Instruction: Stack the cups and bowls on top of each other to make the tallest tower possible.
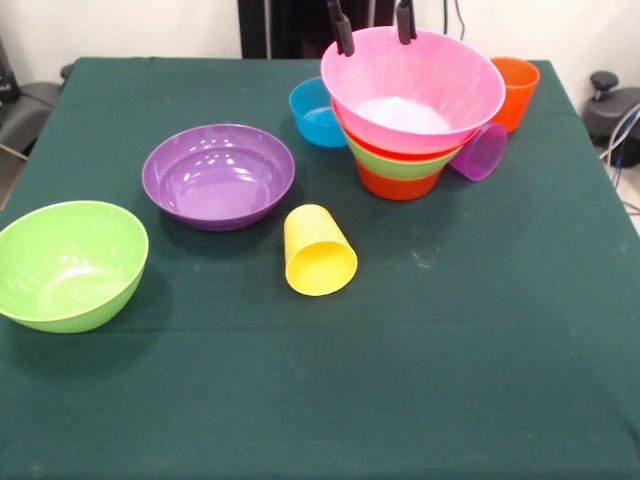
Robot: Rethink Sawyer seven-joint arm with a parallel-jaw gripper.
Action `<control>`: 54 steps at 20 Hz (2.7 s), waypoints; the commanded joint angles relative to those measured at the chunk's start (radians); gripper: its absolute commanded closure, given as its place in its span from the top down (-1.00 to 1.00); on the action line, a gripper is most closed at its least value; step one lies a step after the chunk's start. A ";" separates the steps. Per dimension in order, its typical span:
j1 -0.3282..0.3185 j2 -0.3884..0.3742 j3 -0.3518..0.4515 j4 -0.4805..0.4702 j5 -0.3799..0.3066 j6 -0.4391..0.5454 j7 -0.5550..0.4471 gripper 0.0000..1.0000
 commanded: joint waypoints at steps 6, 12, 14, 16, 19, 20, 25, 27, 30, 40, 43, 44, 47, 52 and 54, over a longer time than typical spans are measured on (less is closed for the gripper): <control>0.017 0.014 -0.038 -0.002 -0.061 0.008 -0.014 1.00; 0.017 0.015 -0.038 -0.010 -0.069 0.000 -0.017 1.00; 0.018 0.012 -0.039 -0.009 -0.069 0.003 -0.016 1.00; 0.019 0.010 -0.040 -0.010 -0.071 0.007 -0.016 1.00; 0.018 0.013 -0.041 -0.008 -0.074 0.004 -0.015 1.00; 0.018 0.012 -0.041 -0.005 -0.075 0.002 -0.016 1.00; 0.018 0.013 -0.039 -0.007 -0.075 0.010 -0.019 1.00; 0.016 0.015 -0.037 -0.002 -0.073 0.009 -0.020 1.00; 0.015 0.014 -0.037 0.004 -0.075 0.002 -0.018 1.00; 0.017 0.021 -0.038 -0.006 -0.080 0.003 -0.016 1.00; 0.016 0.020 -0.037 -0.004 -0.077 0.007 -0.014 1.00; 0.016 0.018 -0.038 -0.002 -0.078 0.004 -0.014 1.00; 0.013 0.021 -0.039 0.003 -0.081 -0.003 -0.014 1.00; 0.011 0.021 -0.039 0.001 -0.085 -0.003 -0.017 1.00; 0.010 0.022 -0.038 0.000 -0.085 -0.002 -0.019 1.00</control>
